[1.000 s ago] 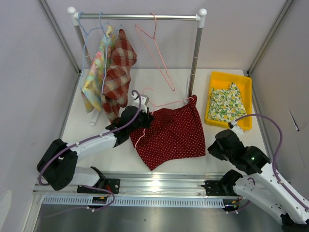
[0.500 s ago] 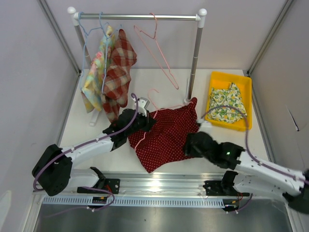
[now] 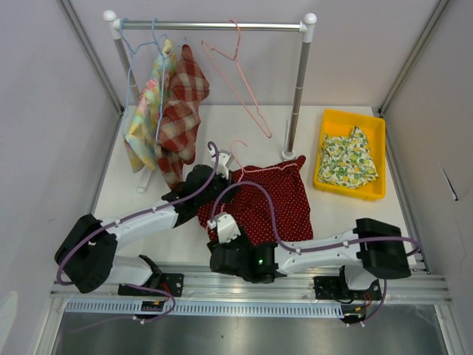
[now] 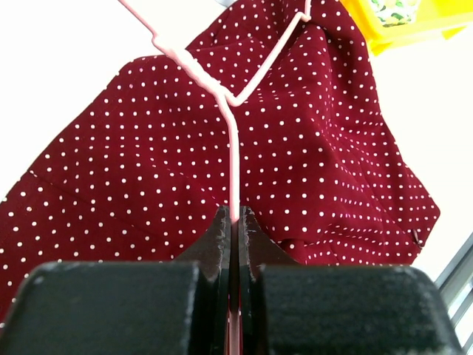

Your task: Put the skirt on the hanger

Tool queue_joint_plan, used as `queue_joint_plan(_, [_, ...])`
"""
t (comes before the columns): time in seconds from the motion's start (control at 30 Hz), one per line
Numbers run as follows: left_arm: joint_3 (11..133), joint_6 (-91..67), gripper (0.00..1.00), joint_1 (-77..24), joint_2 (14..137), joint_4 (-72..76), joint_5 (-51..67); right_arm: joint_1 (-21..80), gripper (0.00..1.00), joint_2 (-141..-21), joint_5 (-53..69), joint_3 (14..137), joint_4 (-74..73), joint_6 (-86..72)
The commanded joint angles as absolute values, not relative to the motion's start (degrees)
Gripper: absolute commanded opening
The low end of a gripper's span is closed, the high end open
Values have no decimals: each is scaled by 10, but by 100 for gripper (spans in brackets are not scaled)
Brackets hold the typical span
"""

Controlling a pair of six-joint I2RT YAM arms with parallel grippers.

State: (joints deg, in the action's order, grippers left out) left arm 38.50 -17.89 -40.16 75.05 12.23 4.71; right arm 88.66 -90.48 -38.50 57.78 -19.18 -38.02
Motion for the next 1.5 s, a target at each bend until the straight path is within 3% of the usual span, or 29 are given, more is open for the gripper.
queue_joint_plan(0.0, [414, -168, 0, -404, 758, 127, 54, 908, 66, -946, -431, 638, -172, -374])
queue_joint_plan(0.3, [417, -168, 0, -404, 764, 123, 54, 927, 66, -1034, -451, 682, -249, -447])
queue_joint_plan(0.53, [418, -168, 0, -404, 765, 120, 54, 922, 52, -1079, -481, 685, -294, -481])
queue_joint_plan(0.57, [417, -168, 0, -404, 766, 120, 54, 921, 49, -1081, -483, 684, -294, -482])
queue_joint_plan(0.7, [419, -167, 0, -404, 765, 118, 54, 926, 13, -1079, -491, 683, -299, -481])
queue_joint_plan(0.8, [425, -165, 0, -405, 766, 114, 54, 940, 5, -1054, -477, 666, -287, -472])
queue_joint_plan(1.47, [492, -148, 0, -403, 788, 74, 44, 1022, 2, -917, -425, 585, -369, -555])
